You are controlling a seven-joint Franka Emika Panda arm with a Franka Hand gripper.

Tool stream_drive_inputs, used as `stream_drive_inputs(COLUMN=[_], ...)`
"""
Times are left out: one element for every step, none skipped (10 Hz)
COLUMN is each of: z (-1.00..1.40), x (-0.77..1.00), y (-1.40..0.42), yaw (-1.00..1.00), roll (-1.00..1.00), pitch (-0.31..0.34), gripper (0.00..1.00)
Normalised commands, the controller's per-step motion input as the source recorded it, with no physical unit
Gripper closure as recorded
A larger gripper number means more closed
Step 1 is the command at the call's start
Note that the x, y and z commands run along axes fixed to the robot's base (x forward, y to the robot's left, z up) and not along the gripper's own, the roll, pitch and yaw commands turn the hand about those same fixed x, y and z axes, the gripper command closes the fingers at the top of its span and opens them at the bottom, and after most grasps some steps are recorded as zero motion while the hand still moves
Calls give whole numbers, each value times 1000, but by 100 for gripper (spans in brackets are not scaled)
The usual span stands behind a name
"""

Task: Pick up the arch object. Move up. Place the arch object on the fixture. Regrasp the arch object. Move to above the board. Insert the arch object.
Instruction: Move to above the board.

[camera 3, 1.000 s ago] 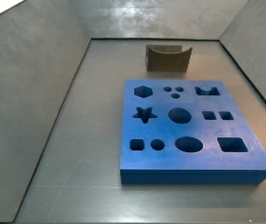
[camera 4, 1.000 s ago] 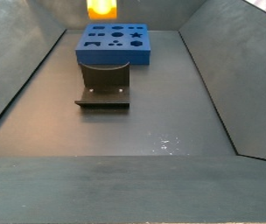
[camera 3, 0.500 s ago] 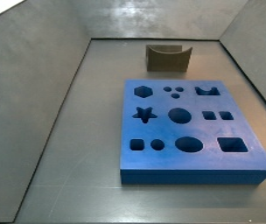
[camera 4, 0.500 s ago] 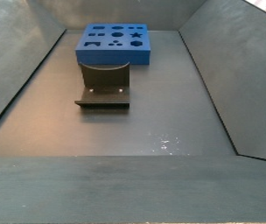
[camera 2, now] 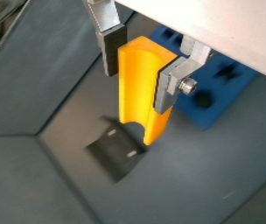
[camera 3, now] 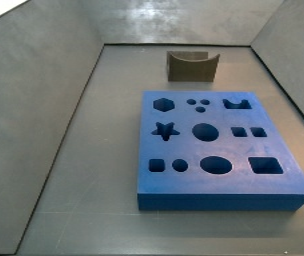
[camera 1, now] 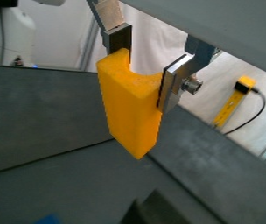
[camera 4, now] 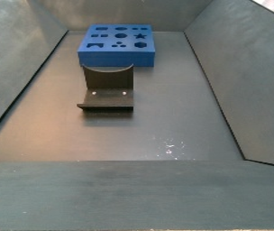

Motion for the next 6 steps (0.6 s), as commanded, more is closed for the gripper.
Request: stream_drive_inputs(z=[109,73,37,12,12,6], x=[-725,-551,-305,-169,-102,-78], y=[-1000,-721,-337,-139,-66,-37], yaw=[-144,-148,-147,-142,-135,-130], roll=[-1000,-1000,-1000,-1000,-1000,-1000], pitch=[-40,-36,-29,-21,-16,-18], gripper=[100,100,100,100,100,100])
